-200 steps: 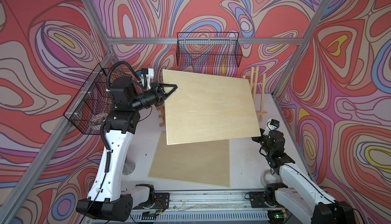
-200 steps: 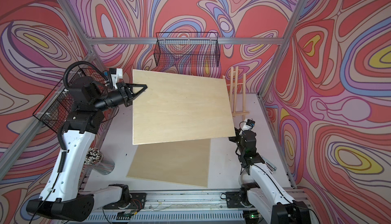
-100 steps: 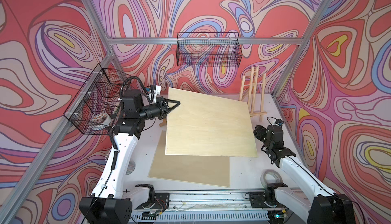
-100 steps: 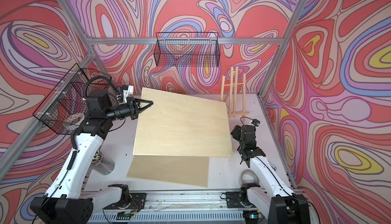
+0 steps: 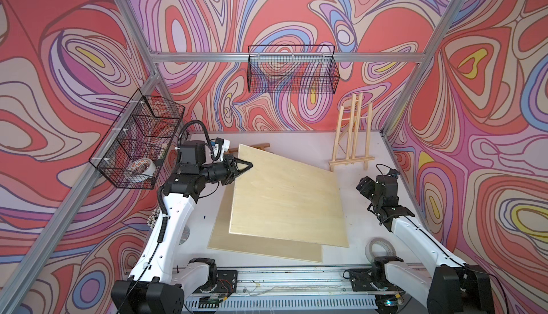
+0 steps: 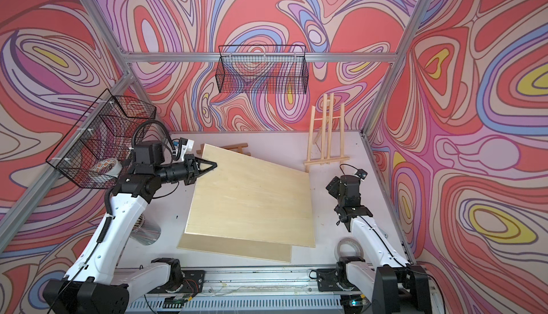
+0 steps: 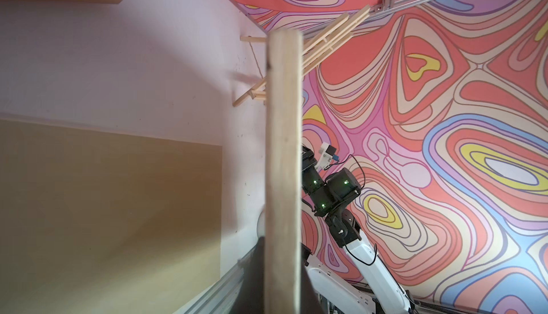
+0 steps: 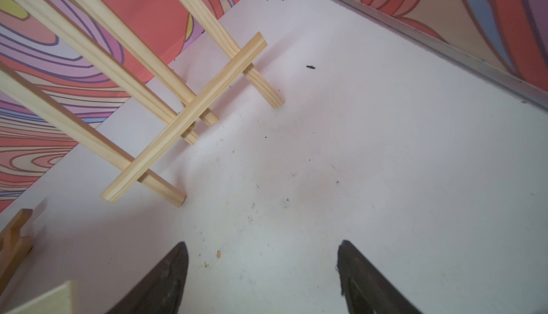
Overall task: Disassemble the easel
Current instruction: Place the drawing board on the drawing board.
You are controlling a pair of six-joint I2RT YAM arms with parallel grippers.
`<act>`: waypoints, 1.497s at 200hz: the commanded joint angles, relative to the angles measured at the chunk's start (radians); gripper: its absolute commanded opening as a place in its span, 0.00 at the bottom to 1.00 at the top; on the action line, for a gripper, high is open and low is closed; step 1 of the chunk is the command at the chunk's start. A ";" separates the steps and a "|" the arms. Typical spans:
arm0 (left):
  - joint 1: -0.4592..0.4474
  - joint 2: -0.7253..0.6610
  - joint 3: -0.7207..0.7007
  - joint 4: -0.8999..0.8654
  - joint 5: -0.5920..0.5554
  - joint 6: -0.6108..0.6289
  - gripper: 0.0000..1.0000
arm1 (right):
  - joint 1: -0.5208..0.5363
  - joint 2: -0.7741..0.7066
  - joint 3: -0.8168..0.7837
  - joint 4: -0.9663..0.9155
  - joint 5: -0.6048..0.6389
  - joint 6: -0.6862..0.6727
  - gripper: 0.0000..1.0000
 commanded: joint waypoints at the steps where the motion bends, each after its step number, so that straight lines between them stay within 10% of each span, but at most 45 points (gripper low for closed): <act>1: -0.001 -0.048 -0.012 -0.003 0.098 -0.036 0.00 | -0.004 0.027 -0.015 0.093 -0.142 -0.030 0.80; 152: 0.012 0.141 -0.096 -0.138 -0.108 0.208 0.00 | -0.004 0.406 0.056 0.290 -0.665 -0.017 0.72; 299: 0.092 0.302 -0.077 -0.252 -0.465 0.346 0.22 | -0.002 0.557 -0.015 0.466 -0.773 0.103 0.76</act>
